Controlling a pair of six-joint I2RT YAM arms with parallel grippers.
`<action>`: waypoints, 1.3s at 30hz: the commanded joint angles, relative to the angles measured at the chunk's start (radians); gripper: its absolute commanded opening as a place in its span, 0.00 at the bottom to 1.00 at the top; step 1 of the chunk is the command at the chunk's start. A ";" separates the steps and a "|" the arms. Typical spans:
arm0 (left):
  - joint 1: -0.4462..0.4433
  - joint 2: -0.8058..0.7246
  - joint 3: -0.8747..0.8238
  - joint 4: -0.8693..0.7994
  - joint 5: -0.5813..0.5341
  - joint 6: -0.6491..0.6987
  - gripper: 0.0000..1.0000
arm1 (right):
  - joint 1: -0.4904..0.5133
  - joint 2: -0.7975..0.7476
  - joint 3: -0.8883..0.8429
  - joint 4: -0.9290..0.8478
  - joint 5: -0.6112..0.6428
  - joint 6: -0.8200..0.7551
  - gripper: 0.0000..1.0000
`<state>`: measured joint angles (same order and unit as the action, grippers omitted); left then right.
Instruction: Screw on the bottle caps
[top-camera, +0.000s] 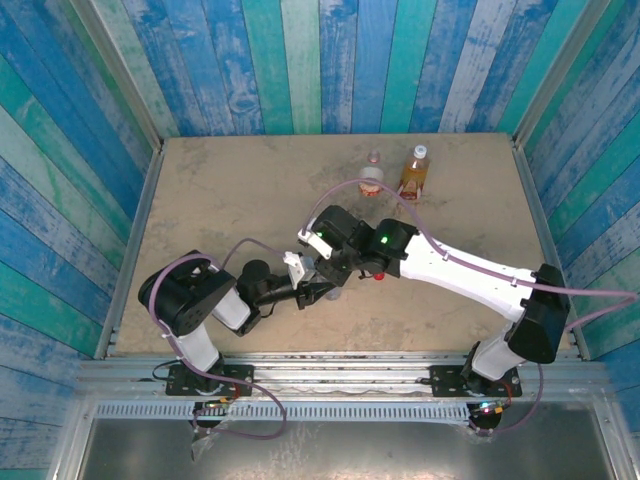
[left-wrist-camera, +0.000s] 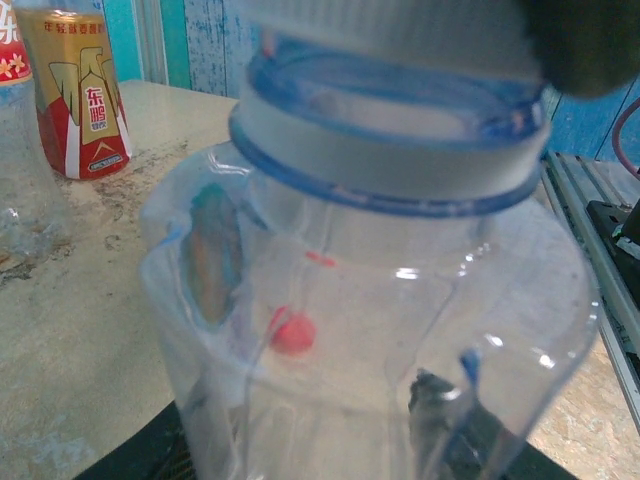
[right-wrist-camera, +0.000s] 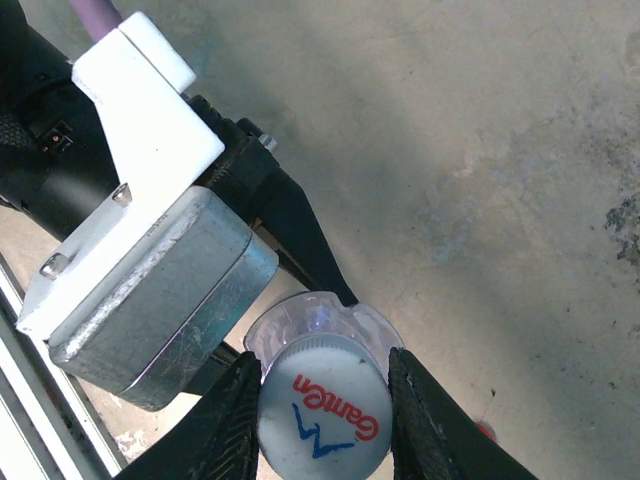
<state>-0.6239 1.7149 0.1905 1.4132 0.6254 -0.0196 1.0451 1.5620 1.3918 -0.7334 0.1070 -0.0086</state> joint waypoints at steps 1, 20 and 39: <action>-0.004 -0.021 0.027 -0.041 0.001 -0.016 0.46 | 0.014 0.006 -0.059 -0.008 -0.014 -0.024 0.31; -0.003 -0.076 0.033 -0.169 -0.013 0.073 0.47 | 0.009 -0.096 -0.060 0.051 0.032 0.039 0.75; -0.003 -0.071 0.037 -0.180 0.014 0.079 0.47 | -0.182 -0.091 -0.094 0.108 -0.299 0.226 0.29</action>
<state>-0.6247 1.6722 0.2256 1.2915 0.6308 0.0490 0.8684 1.4536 1.2938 -0.6296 -0.1219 0.2008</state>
